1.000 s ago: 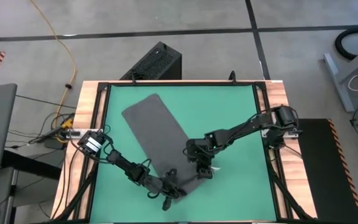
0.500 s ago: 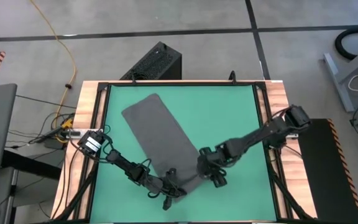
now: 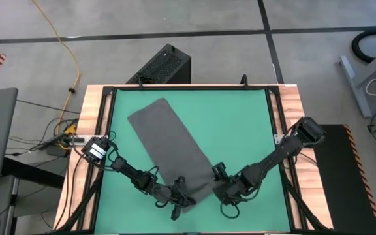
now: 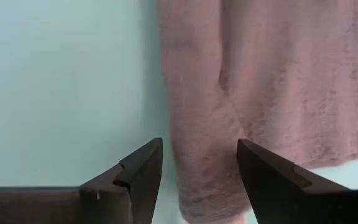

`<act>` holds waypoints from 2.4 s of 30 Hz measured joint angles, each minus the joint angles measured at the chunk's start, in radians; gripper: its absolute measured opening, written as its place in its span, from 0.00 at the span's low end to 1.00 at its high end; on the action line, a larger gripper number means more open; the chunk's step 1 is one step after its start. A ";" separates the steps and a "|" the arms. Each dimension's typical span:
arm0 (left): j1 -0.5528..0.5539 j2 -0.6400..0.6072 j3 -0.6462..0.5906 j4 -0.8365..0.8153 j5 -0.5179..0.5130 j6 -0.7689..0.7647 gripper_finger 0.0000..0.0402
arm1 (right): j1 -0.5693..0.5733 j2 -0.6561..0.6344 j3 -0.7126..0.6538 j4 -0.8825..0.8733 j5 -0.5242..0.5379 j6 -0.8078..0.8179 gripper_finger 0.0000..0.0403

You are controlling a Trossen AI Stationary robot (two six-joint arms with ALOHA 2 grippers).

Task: Roll towel into tight, uniform cylinder
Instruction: Roll the gray towel

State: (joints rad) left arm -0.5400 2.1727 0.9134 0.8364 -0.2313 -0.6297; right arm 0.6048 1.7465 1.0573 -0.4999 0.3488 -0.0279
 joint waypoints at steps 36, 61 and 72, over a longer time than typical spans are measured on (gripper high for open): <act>-0.135 -0.030 0.012 0.116 -0.137 0.035 0.00 | -0.278 0.133 0.055 0.023 -0.875 0.162 0.09; -0.175 -0.316 0.212 -0.776 -0.122 -0.098 0.41 | -0.275 0.156 0.054 0.170 -0.870 0.275 0.09; -0.192 -0.212 0.212 -0.763 -0.171 -0.153 0.53 | -0.280 0.156 0.054 0.187 -0.859 0.290 0.10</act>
State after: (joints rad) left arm -0.7322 1.9604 1.1256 0.0730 -0.4022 -0.7827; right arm 0.3248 1.9026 1.1110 -0.3134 -0.5106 0.2623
